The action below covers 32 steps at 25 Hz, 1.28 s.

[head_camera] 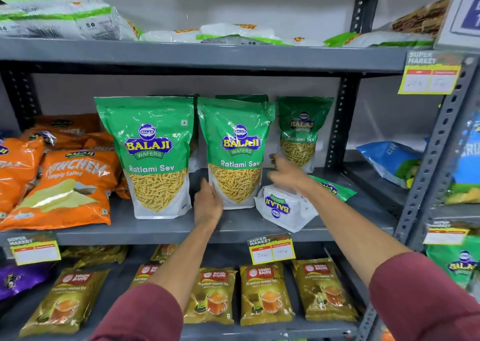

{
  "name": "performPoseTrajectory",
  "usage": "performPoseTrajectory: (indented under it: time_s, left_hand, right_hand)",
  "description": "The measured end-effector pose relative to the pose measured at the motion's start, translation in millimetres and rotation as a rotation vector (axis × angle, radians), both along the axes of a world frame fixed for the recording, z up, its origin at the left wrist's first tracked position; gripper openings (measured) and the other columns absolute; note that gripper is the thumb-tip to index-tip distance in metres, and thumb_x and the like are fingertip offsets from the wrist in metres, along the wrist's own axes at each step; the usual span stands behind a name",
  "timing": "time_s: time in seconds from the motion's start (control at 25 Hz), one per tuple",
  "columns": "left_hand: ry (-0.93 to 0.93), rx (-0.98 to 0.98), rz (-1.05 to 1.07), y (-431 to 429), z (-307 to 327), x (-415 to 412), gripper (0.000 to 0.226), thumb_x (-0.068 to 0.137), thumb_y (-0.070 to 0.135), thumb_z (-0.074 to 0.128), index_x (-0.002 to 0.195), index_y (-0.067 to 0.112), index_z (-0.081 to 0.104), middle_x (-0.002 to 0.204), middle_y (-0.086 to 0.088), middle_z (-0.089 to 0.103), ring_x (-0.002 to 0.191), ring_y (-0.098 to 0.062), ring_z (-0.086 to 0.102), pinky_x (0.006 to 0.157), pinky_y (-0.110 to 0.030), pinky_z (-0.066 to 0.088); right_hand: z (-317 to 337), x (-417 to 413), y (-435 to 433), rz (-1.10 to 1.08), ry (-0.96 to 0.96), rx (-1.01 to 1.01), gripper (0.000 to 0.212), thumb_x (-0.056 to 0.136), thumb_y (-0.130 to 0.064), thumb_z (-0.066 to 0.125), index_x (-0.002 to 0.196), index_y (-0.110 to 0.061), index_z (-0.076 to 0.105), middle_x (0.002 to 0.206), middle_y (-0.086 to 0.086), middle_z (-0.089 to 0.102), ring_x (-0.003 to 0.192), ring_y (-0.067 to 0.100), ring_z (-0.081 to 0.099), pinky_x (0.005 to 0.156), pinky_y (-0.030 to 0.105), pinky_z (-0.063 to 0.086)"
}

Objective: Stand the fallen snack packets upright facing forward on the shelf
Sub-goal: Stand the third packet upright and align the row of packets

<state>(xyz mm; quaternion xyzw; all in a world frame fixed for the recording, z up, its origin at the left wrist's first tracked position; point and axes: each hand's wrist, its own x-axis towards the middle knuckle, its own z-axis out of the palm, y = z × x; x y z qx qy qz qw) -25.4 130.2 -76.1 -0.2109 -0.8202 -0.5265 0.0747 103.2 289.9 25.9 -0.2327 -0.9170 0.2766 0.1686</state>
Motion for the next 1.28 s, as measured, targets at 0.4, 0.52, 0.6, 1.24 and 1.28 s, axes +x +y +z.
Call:
performPoseTrajectory:
  time_s: [0.4,0.52,0.6,1.24,1.28]
  left_hand:
    - [0.812,0.032,-0.321,37,24,92,0.043,0.104,0.025,0.039,0.144,0.009,0.048,0.145,-0.007,0.056,0.135,-0.021,0.051,0.113,-0.034,0.040]
    - [0.504,-0.285,-0.409,82,60,99,0.036,0.103,0.032,0.033,0.128,0.020,0.056,0.121,-0.007,0.069,0.109,-0.026,0.066,0.095,-0.042,0.051]
    - [0.298,-0.512,-0.436,106,73,94,0.031,0.097,0.026,0.035,0.109,0.019,0.063,0.114,-0.011,0.069,0.106,-0.031,0.065,0.095,-0.043,0.050]
    - [-0.280,0.034,-0.389,141,64,95,0.058,0.088,0.009,0.059,0.143,0.015,0.044,0.118,-0.003,0.061,0.106,-0.020,0.059,0.092,-0.031,0.052]
    - [-0.253,0.116,-0.373,141,61,95,0.059,0.085,0.006,0.063,0.141,0.017,0.046,0.115,-0.001,0.063,0.099,-0.016,0.060,0.084,-0.027,0.052]
  right_hand:
    - [-37,102,66,-0.502,0.021,0.030,0.065,0.095,-0.060,0.046,0.125,-0.002,0.052,0.121,0.022,0.062,0.107,0.042,0.065,0.087,0.042,0.052]
    - [-51,106,60,-0.464,-0.029,-0.235,0.078,0.089,-0.072,0.045,0.119,0.000,0.057,0.095,0.013,0.068,0.061,0.023,0.073,0.052,0.028,0.056]
    - [-59,102,55,-0.403,0.062,-0.484,0.079,0.085,-0.071,0.054,0.124,-0.002,0.052,0.091,0.014,0.071,0.046,0.016,0.069,0.042,0.022,0.053]
    - [-58,88,92,-0.314,0.429,-0.427,0.062,0.082,-0.019,0.078,0.113,-0.031,0.026,0.113,0.003,0.069,0.096,0.019,0.065,0.084,0.034,0.051]
    - [-57,88,93,-0.300,0.455,-0.364,0.067,0.080,-0.016,0.079,0.113,-0.034,0.025,0.106,-0.003,0.070,0.097,0.019,0.066,0.087,0.037,0.051]
